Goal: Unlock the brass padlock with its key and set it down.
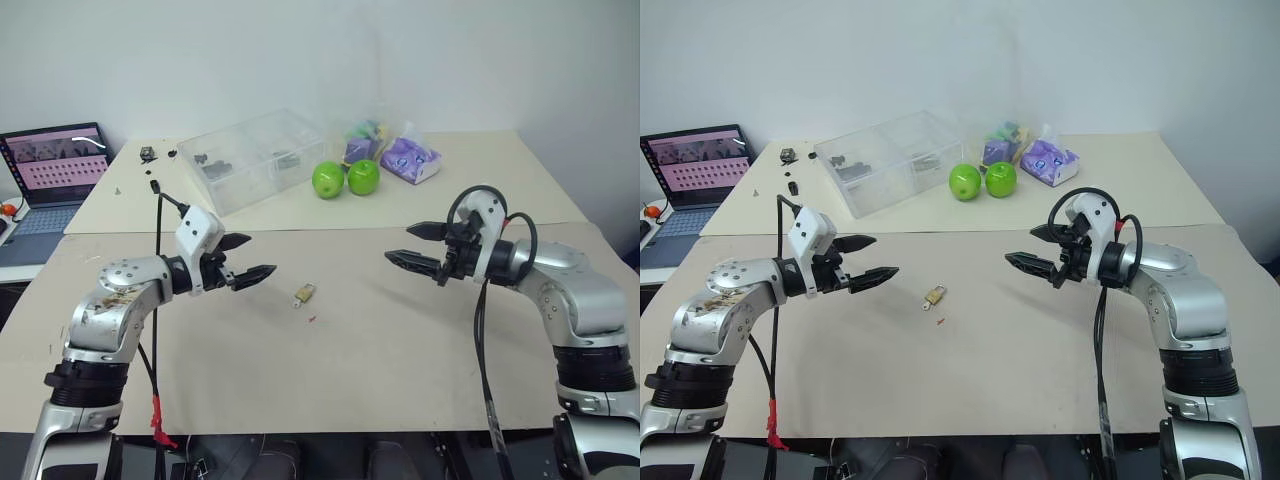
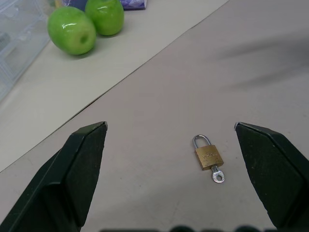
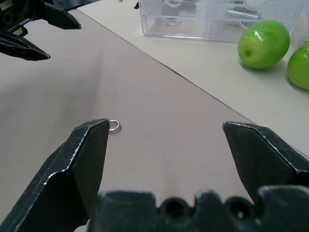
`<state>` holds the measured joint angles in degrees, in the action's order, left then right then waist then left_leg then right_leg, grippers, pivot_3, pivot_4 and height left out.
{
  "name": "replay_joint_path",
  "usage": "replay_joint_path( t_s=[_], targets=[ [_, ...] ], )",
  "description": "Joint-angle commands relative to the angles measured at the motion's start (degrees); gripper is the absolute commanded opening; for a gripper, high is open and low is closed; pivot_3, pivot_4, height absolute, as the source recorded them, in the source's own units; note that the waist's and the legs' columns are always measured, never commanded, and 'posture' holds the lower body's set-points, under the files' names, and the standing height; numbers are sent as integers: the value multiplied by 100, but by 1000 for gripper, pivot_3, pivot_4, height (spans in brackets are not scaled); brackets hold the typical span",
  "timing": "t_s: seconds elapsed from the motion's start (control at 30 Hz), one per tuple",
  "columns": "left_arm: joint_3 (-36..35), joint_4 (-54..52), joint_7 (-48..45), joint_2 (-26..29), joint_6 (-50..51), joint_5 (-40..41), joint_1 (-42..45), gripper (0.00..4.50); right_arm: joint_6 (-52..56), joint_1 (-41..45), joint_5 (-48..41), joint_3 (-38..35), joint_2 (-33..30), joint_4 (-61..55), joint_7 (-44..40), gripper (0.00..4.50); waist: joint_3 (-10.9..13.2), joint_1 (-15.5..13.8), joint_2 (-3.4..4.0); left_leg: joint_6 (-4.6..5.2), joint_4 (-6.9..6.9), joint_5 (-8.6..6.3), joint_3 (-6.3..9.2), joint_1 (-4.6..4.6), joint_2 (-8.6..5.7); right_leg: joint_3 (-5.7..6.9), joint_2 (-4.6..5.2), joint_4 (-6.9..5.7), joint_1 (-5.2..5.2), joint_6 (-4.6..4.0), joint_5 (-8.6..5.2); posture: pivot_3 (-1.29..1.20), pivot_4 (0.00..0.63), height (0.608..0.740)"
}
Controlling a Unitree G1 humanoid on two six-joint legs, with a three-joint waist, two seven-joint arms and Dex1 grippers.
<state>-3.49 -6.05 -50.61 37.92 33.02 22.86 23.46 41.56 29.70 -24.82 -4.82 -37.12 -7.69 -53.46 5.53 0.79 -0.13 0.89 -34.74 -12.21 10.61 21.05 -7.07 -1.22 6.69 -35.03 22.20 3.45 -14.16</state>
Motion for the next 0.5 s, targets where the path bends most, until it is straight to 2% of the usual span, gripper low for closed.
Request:
replay_joint_path(
  t_s=[0.03,0.17,0.27,0.4,0.5],
  targets=[
    [-246,-273,133,118,-109,-10,-176,4500,-183,276,12,204,-140,56,-238,4437,0,4,0,0,0,0,0,0,0,0,0,0,0,0,0,0,150,740],
    [-556,-491,236,287,-75,37,-559,4500,-485,772,209,744,-200,569,-788,4437,0,111,0,3,3,-5,-23,-9,8,-33,-9,0,4,-1,1,0,150,740],
    [-668,-704,150,510,102,129,-886,4500,-1106,1141,697,1284,-155,1099,-1064,4437,1,124,-1,2,2,-7,-25,-10,12,-34,-15,-1,4,-2,1,0,150,740],
    [-699,-772,378,899,-29,-372,-1419,4500,-1560,1662,827,1704,284,1666,-1481,4437,1,157,-1,2,12,-14,-38,-24,14,-52,-17,0,3,-2,1,0,150,740],
    [-921,-822,608,979,-101,-540,-1747,4500,-2081,2017,1101,2046,676,2320,-1773,4437,2,178,-2,-2,17,-18,-49,-35,20,-70,-25,-3,4,-3,2,0,150,740]
  ],
)
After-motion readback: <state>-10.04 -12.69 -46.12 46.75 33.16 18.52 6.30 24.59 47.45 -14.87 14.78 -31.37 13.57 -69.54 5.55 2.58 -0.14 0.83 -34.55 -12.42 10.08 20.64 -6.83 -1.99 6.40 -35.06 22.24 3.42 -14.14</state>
